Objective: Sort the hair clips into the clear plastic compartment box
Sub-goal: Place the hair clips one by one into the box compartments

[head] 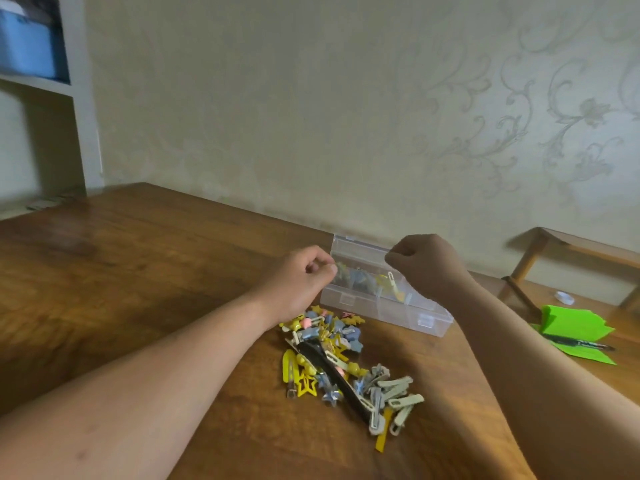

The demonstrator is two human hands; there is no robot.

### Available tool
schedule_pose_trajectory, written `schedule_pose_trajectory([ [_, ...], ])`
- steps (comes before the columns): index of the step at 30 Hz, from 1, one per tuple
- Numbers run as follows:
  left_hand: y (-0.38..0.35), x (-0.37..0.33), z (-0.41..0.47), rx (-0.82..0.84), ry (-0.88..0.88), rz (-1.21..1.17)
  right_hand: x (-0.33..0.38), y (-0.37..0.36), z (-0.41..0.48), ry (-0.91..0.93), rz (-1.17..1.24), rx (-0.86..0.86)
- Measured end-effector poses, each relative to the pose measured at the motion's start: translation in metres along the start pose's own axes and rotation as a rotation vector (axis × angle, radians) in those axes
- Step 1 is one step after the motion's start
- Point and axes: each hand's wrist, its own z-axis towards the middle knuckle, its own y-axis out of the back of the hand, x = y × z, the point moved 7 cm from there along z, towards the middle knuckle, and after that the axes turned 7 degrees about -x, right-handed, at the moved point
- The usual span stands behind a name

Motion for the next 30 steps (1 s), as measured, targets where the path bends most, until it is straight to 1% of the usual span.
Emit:
schedule_pose_trajectory([
  [2,0.000,-0.002,-0.001,0.010,0.012,-0.019,0.018,0.014,-0.033,0.077,0.133,-0.027],
  [4,0.000,-0.003,-0.002,0.013,0.019,-0.028,0.035,0.016,-0.066,0.182,0.195,0.061],
  [7,0.001,-0.006,-0.005,0.001,0.018,-0.012,0.044,0.003,-0.094,0.284,0.115,0.205],
  [14,0.002,-0.008,-0.007,-0.023,0.015,-0.033,0.044,-0.026,-0.109,0.355,0.011,0.372],
  [19,-0.001,-0.009,-0.007,-0.006,-0.001,-0.029,0.037,-0.027,-0.104,0.367,-0.023,0.360],
  [26,-0.001,-0.010,-0.008,0.000,-0.007,-0.018,0.030,-0.024,-0.103,0.334,-0.013,0.384],
  [30,0.000,-0.007,-0.008,0.001,-0.006,-0.016,0.031,-0.015,-0.098,0.324,0.040,0.310],
])
